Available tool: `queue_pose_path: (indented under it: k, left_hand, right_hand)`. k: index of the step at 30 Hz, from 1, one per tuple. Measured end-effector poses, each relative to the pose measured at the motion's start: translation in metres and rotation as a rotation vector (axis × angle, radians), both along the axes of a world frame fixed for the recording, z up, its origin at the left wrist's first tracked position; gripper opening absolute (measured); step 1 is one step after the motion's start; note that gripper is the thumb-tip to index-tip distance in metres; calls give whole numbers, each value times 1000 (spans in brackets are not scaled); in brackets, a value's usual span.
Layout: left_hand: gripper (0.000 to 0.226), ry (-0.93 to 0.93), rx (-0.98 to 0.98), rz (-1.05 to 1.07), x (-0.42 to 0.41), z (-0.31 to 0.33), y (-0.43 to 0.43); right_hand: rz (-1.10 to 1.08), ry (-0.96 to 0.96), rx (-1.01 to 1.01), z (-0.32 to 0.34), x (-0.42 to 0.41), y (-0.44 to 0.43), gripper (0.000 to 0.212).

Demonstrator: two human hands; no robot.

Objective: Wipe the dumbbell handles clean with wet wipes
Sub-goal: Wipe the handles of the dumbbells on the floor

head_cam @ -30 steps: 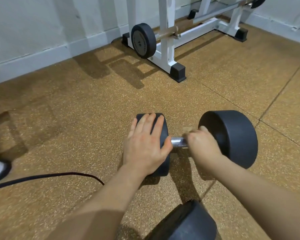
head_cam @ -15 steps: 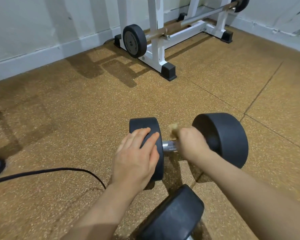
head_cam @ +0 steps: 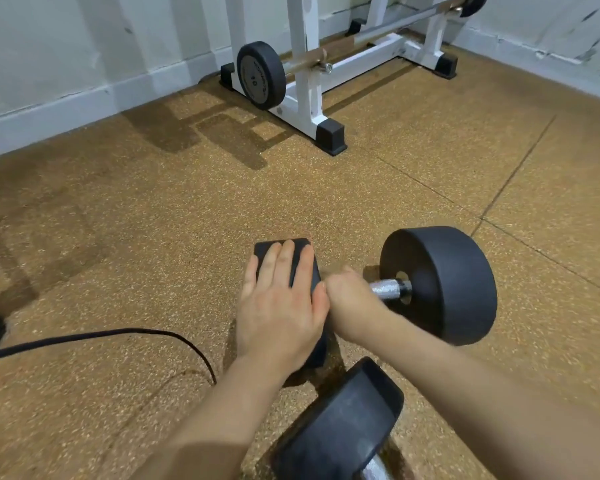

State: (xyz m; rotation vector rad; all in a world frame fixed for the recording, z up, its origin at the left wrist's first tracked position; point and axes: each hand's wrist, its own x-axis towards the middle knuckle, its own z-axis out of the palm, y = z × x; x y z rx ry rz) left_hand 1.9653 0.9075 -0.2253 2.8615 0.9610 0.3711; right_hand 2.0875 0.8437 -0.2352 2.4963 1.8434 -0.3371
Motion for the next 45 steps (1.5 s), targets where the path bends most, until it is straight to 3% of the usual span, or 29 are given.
queue_pose_path:
  k: [6, 9, 12, 15, 20, 23, 26, 32, 38, 42, 45]
  left_hand:
    - [55, -41, 60, -66, -21, -13, -16]
    - [55, -53, 80, -72, -23, -13, -17]
    - [55, -63, 71, -48, -17, -13, -13]
    - [56, -47, 42, -29, -10, -10, -4]
    - [55, -70, 4, -7, 4, -6, 12]
    - [58, -43, -14, -8, 13, -2, 24]
    - [61, 41, -56, -27, 25, 2, 40]
    - [47, 18, -4, -19, 29, 10, 39]
    - [67, 53, 33, 12, 31, -12, 36]
    - [65, 79, 21, 8, 47, -6, 54]
    - [61, 90, 16, -2, 59, 0, 68]
  right_hand:
    - [-88, -48, -57, 1, 40, -35, 9]
    - [28, -111, 79, -8, 30, -32, 12]
    - [-42, 176, 170, -10, 11, -17, 7]
    - [-166, 263, 188, -3, 12, -9, 7]
    - [-377, 65, 268, -10, 40, -37, 20]
    - [-188, 56, 280, -25, 17, -26, 30]
    - [-51, 37, 363, -36, 10, -13, 25]
    - [-487, -110, 373, -33, 54, -24, 17]
    - [-92, 62, 372, -36, 24, 7, 40]
    - [-232, -156, 364, -28, 63, 5, 18]
    - [-210, -331, 342, -11, 76, 8, 18]
